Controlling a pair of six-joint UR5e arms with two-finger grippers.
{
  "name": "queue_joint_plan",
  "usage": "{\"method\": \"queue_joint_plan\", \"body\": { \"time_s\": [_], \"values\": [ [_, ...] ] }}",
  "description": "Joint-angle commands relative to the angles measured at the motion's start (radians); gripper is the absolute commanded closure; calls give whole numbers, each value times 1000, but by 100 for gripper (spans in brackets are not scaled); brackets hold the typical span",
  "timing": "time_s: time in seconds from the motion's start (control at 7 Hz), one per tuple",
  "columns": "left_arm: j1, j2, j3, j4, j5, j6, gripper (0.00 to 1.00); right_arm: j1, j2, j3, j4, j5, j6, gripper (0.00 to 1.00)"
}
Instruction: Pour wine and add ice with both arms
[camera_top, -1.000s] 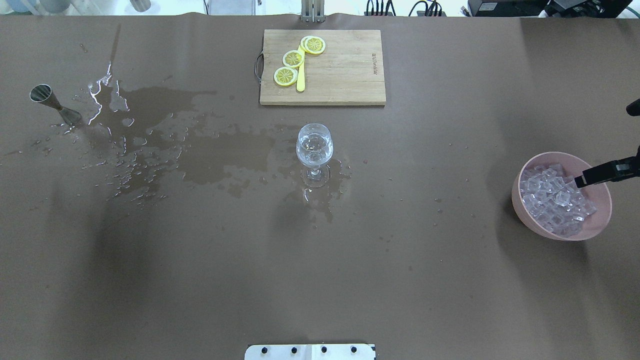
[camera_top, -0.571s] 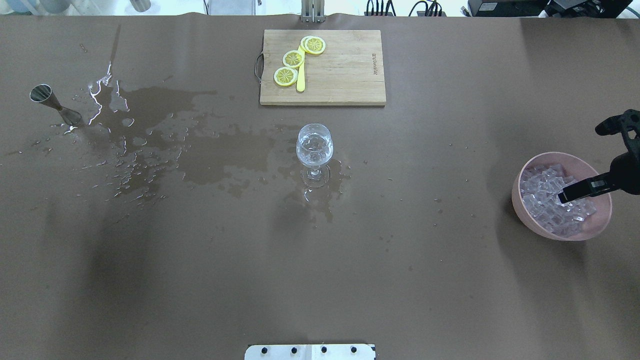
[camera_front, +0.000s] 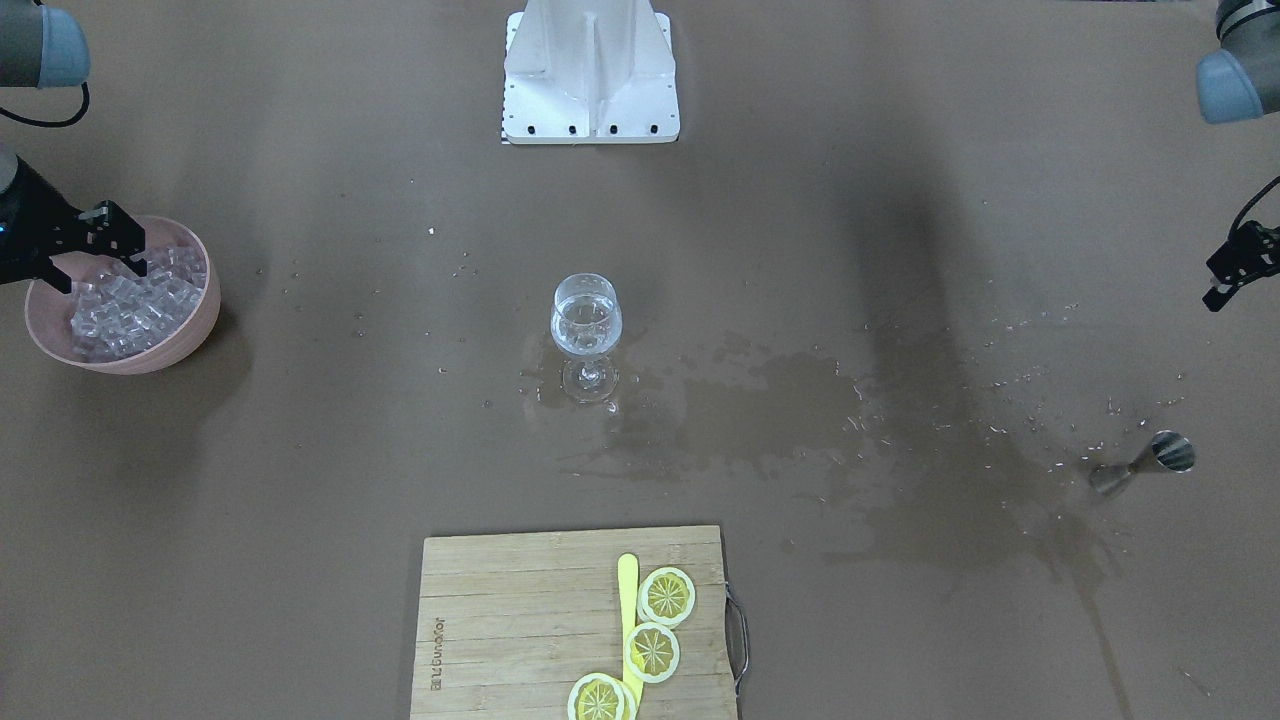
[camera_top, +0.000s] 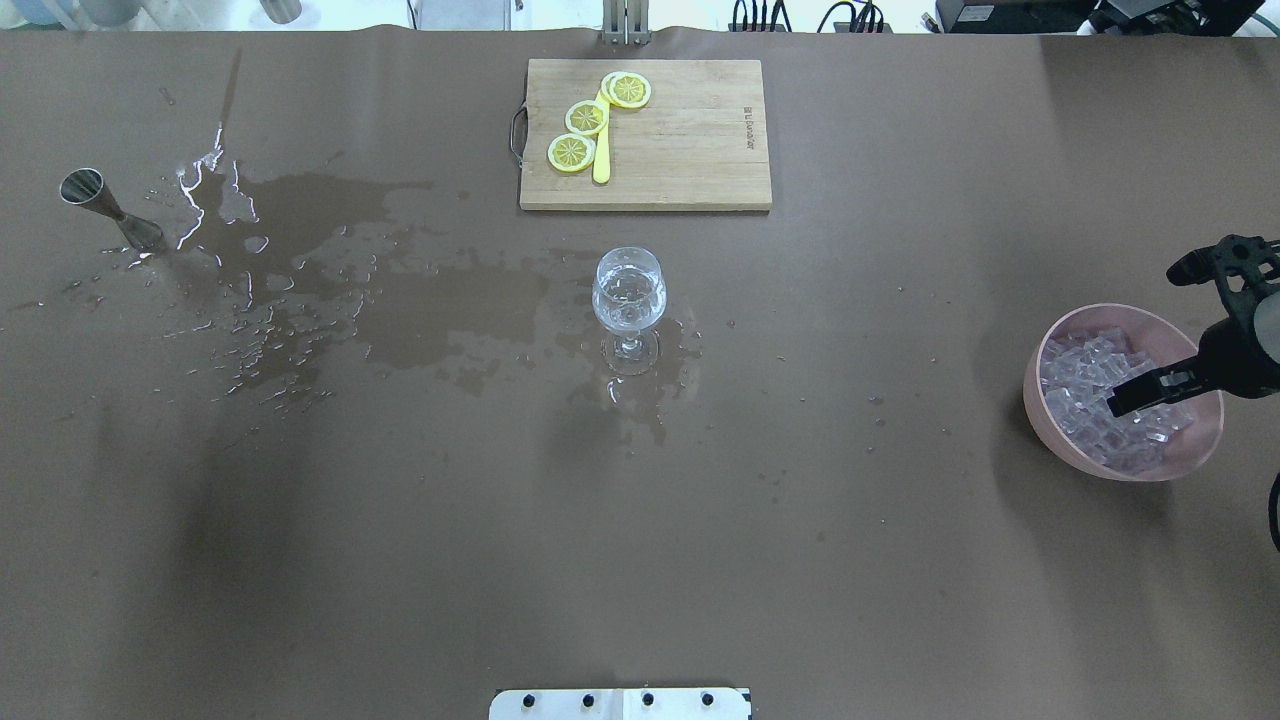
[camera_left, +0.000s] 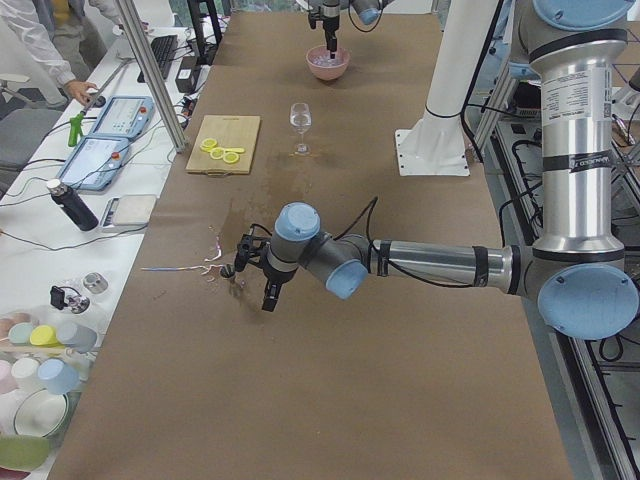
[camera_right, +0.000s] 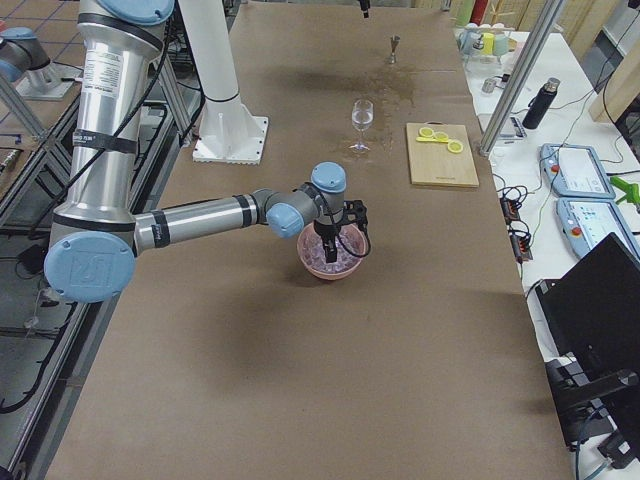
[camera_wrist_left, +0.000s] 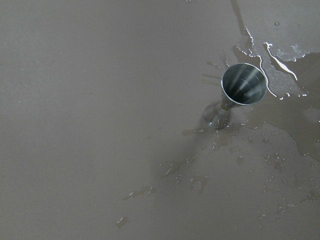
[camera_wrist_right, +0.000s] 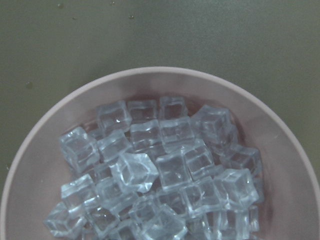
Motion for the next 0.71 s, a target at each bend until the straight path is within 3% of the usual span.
{"method": "queue_joint_plan", "body": {
  "time_s": [0.0, 0.14, 0.29, 0.43, 0.57],
  "values": [
    [-3, 1, -6, 0, 1, -2, 2, -18, 44, -40, -3, 1, -1, 15],
    [-3, 1, -12, 0, 3, -5, 2, -15, 43, -42, -1, 6, -8, 19],
    [-3, 6, -14, 0, 5, -6, 2, -16, 44, -42, -1, 6, -7, 37],
    [-3, 6, -18, 0, 5, -7, 2, -13, 43, -31, -1, 10, -8, 71],
    [-3, 6, -20, 0, 5, -9, 2, -13, 40, -28, -1, 10, -8, 92]
  ]
}}
